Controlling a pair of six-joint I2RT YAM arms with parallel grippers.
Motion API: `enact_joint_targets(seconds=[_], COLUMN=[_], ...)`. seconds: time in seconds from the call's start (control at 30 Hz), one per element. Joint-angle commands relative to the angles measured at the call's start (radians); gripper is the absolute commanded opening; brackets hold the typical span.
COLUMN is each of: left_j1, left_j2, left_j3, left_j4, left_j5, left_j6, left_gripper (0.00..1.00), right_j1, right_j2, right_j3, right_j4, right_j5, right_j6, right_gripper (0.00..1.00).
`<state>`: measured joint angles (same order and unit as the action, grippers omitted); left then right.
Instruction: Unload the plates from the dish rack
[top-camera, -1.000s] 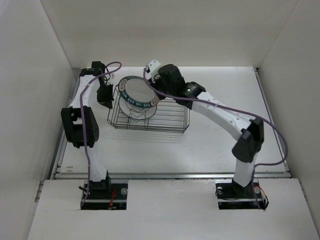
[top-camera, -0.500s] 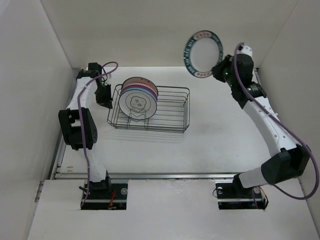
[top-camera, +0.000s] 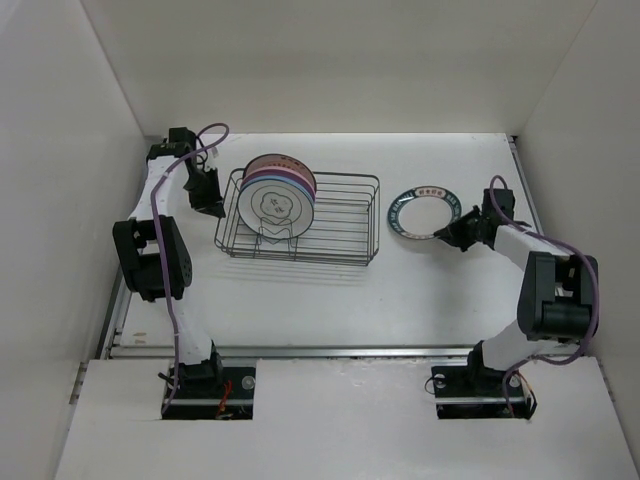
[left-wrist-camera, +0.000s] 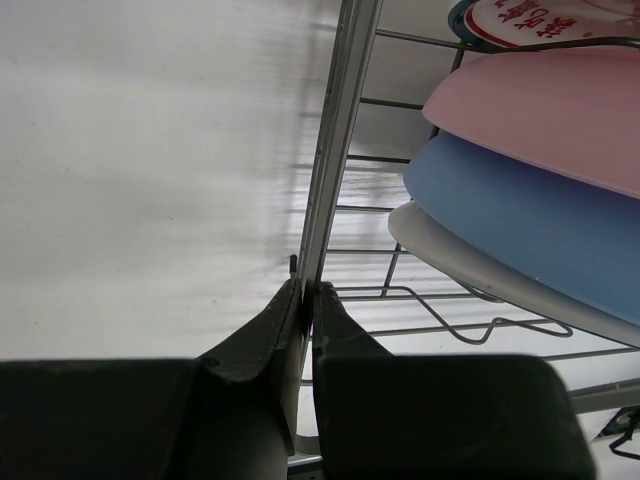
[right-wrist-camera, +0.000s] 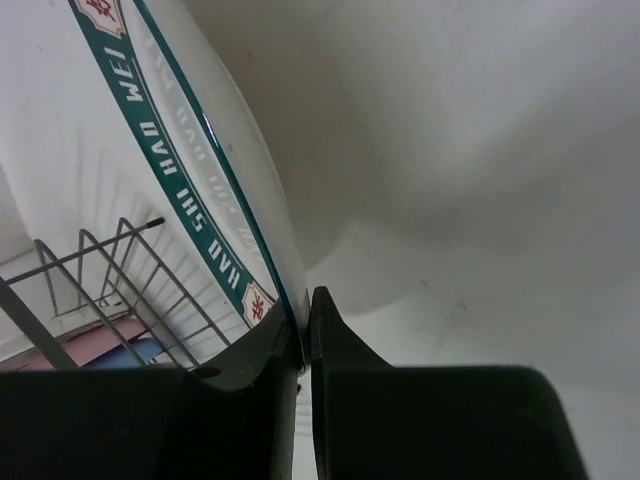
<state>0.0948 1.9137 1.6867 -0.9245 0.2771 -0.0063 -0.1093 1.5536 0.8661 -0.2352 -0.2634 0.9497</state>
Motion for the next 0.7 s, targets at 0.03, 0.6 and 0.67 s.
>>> enact_joint_targets(seconds=[0.03,0.6,0.67], left_j1=[0.037,0.037,0.037], left_j2=[-0.005,0.004,0.004], left_j3=[-0.041,-0.041,-0.041], left_j4=[-0.091,-0.100,-0.100], left_j5=[-0.041,0.027,0.039], left_j6=[-0.041,-0.004,-0.004], left_gripper=[0.00,0.04,0.09], right_j1=[-0.047,-0.028,0.022], right_j2=[0.052,-0.007,-0.062], right_j3=[-0.019,0.123,0.171], right_j4=[0.224,-0.137,-0.185], right_j5=[-0.169,0.128,0.208], right_j6=[0.034,-0.219,-0.256], right_gripper=[0.00,0.65,0.67])
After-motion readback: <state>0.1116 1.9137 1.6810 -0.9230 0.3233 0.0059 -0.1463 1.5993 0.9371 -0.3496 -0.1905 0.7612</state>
